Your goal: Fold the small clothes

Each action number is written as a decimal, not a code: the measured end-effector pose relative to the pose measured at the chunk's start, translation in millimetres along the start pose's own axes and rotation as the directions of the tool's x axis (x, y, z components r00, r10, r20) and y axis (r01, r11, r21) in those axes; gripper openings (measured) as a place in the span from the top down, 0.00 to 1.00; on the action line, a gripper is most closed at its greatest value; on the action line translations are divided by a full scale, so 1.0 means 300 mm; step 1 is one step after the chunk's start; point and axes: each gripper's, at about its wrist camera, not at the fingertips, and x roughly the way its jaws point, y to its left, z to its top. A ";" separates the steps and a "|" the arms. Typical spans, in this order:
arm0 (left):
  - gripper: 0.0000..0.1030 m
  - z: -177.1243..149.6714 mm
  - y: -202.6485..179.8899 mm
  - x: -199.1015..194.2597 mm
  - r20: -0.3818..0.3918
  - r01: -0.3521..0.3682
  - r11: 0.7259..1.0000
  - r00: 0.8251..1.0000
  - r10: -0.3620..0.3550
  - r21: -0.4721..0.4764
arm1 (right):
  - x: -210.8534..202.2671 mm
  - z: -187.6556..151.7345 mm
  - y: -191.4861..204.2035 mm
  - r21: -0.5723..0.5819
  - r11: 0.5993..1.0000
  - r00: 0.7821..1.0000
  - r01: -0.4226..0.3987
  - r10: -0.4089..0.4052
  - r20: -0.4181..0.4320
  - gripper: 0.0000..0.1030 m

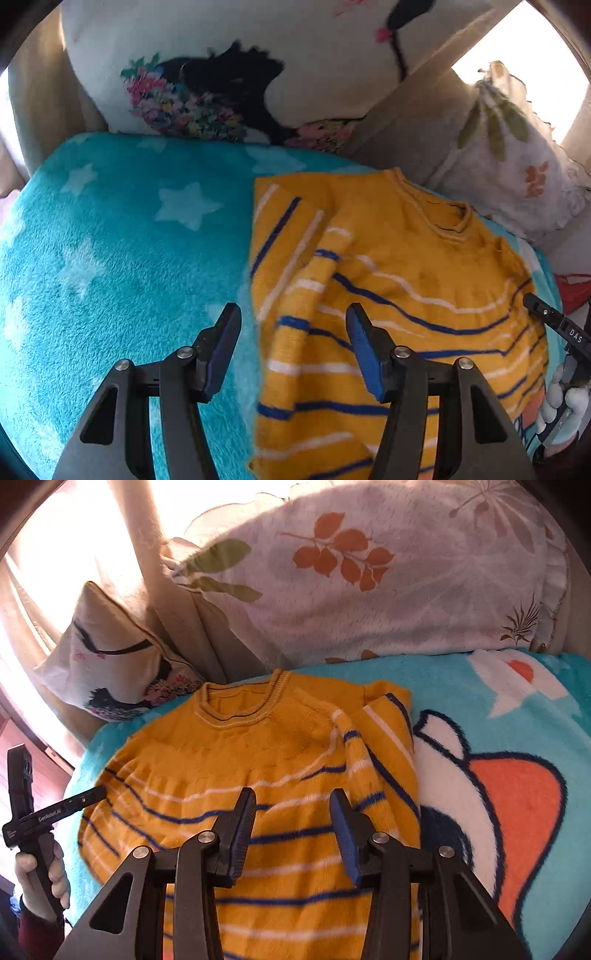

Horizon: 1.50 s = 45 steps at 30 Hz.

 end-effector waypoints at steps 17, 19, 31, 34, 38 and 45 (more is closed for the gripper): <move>0.43 -0.160 0.180 -0.223 0.114 0.085 0.989 0.991 -0.071 -0.123 | 0.137 0.046 -0.008 -0.047 0.993 0.994 0.109 -0.109 0.008 0.48; 0.42 -0.185 0.153 -0.257 0.131 0.031 0.996 0.991 -0.020 -0.084 | 0.114 0.038 0.031 -0.083 0.980 0.983 0.182 -0.180 0.036 0.48; 0.38 -0.276 0.092 -0.234 0.156 -0.078 0.996 0.984 0.083 -0.039 | -0.013 -0.037 0.313 -0.246 0.953 0.977 0.175 -0.137 0.166 0.47; 0.36 -0.279 0.096 -0.227 0.150 -0.067 0.997 0.986 0.073 -0.045 | -0.010 -0.039 0.363 -0.229 0.968 0.989 0.098 -0.069 0.133 0.45; 0.34 -0.282 0.111 -0.201 0.128 -0.014 0.997 0.992 0.023 -0.077 | 0.029 -0.047 0.441 -0.210 0.978 0.997 -0.001 0.016 0.072 0.45; 0.29 -0.298 0.154 -0.147 0.091 0.198 0.964 0.979 -0.185 -0.178 | 0.123 -0.059 0.658 -0.296 0.945 0.990 -0.141 0.127 -0.068 0.44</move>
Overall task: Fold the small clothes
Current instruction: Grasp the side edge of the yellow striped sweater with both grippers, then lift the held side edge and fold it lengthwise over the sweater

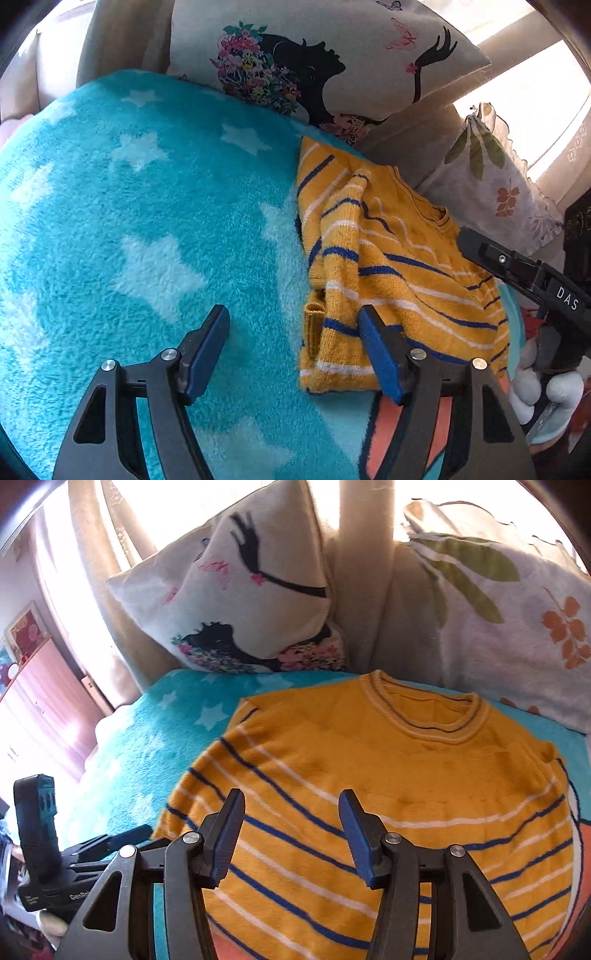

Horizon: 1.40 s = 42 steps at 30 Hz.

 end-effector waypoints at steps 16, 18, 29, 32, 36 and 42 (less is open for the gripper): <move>0.76 -0.064 0.024 0.031 0.037 0.244 0.961 0.970 -0.241 -0.128 | 0.439 0.119 0.279 -0.160 0.986 0.932 0.035 -0.090 -0.352 0.22; 0.76 -0.064 0.035 0.032 0.041 0.263 0.953 0.965 -0.260 -0.148 | 0.473 0.117 0.321 -0.219 0.974 0.919 0.063 -0.142 -0.368 0.15; 0.52 -0.065 0.044 0.039 0.046 0.348 0.924 0.938 -0.345 -0.158 | 0.552 0.095 0.402 -0.401 0.910 0.905 0.104 -0.254 -0.342 0.18; 0.49 -0.063 0.021 0.043 0.046 0.323 0.937 0.946 -0.320 -0.129 | 0.526 0.087 0.390 -0.425 0.899 0.913 0.106 -0.258 -0.318 0.30; 0.68 -0.056 0.030 0.051 0.031 0.293 0.943 0.956 -0.292 -0.157 | 0.473 0.048 0.386 -0.460 0.880 0.918 0.120 -0.274 -0.285 0.53; 0.81 -0.045 0.043 0.053 0.005 0.295 0.936 0.954 -0.300 -0.190 | 0.375 0.001 0.375 -0.468 0.874 0.942 0.130 -0.257 -0.218 0.76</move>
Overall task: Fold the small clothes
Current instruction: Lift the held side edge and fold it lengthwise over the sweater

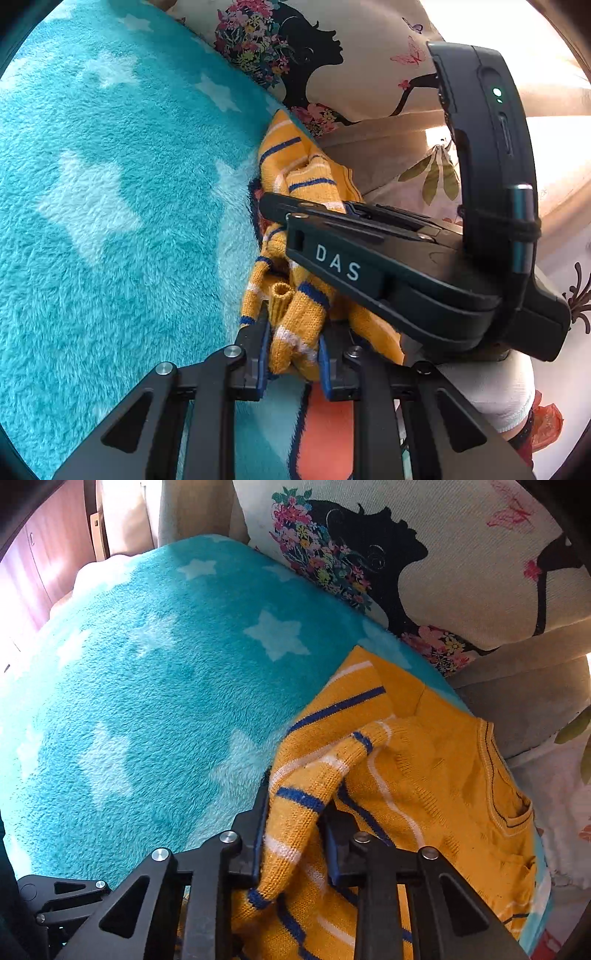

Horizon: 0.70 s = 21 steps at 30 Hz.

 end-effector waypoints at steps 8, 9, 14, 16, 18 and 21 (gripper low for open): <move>0.82 -0.035 -0.118 -0.045 0.034 -0.046 0.995 0.998 0.043 0.086 | -0.162 -0.113 -0.101 0.096 0.991 0.987 -0.093 0.079 0.137 0.85; 0.82 -0.038 -0.139 -0.049 0.039 -0.047 0.994 0.998 0.044 0.101 | -0.184 -0.130 -0.120 0.108 0.989 0.984 -0.104 0.087 0.155 0.85; 0.82 -0.048 -0.243 -0.047 0.038 -0.028 0.986 0.999 0.022 0.162 | -0.280 -0.174 -0.197 0.159 0.974 0.961 -0.164 0.122 0.246 0.86; 0.82 -0.046 -0.286 -0.028 0.030 -0.017 0.983 0.999 0.011 0.182 | -0.316 -0.199 -0.237 0.175 0.969 0.954 -0.177 0.125 0.274 0.86; 0.82 -0.043 -0.329 0.000 0.017 -0.004 0.980 1.000 0.001 0.197 | -0.352 -0.230 -0.274 0.191 0.965 0.948 -0.180 0.118 0.297 0.86; 0.82 -0.050 -0.385 0.047 -0.015 0.017 0.976 1.000 -0.014 0.218 | -0.365 -0.261 -0.322 0.216 0.960 0.944 -0.180 0.107 0.311 0.86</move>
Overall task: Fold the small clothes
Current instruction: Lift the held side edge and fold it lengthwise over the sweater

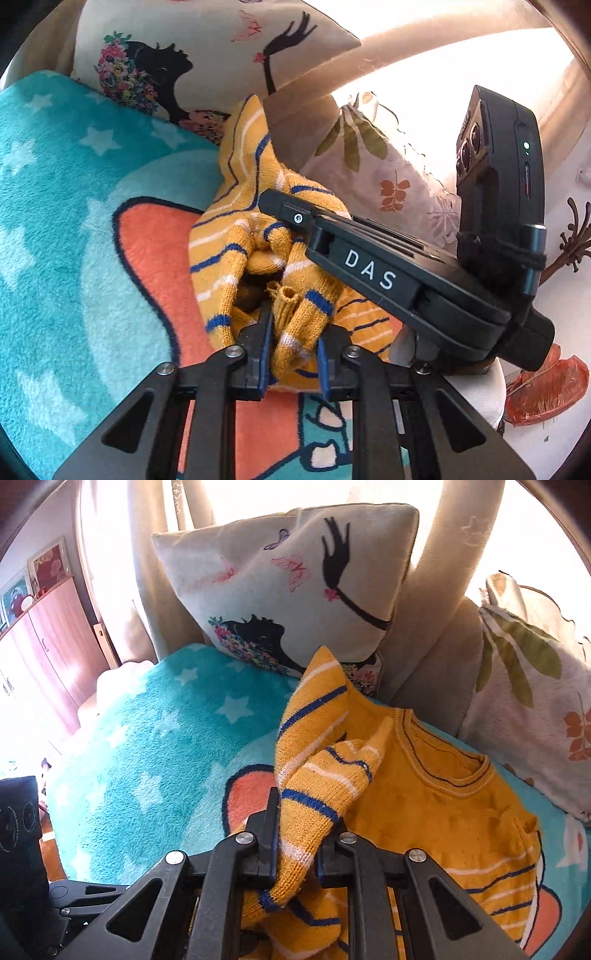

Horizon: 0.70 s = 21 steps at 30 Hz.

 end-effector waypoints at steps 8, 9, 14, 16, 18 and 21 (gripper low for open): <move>0.82 -0.030 -0.193 0.101 -0.086 0.016 0.996 0.996 -0.008 0.092 | -0.088 -0.082 -0.229 0.121 0.992 1.000 0.021 -0.024 0.020 0.86; 0.82 -0.041 -0.217 0.110 -0.095 0.018 0.994 0.995 -0.008 0.105 | -0.101 -0.095 -0.259 0.137 0.990 0.999 0.025 -0.028 0.023 0.86; 0.82 -0.069 -0.328 0.202 -0.134 0.025 0.989 0.991 -0.005 0.143 | -0.150 -0.157 -0.393 0.213 0.977 0.999 0.023 -0.031 0.035 0.87; 0.82 -0.081 -0.362 0.250 -0.155 0.034 0.988 0.988 -0.011 0.149 | -0.165 -0.184 -0.438 0.234 0.972 0.999 0.031 -0.040 0.034 0.87; 0.82 -0.098 -0.399 0.296 -0.176 0.043 0.986 0.984 -0.014 0.160 | -0.180 -0.216 -0.491 0.263 0.964 0.998 0.039 -0.049 0.032 0.88; 0.82 -0.128 -0.448 0.359 -0.215 0.064 0.983 0.976 -0.026 0.174 | -0.202 -0.269 -0.573 0.314 0.948 0.998 0.045 -0.057 0.028 0.88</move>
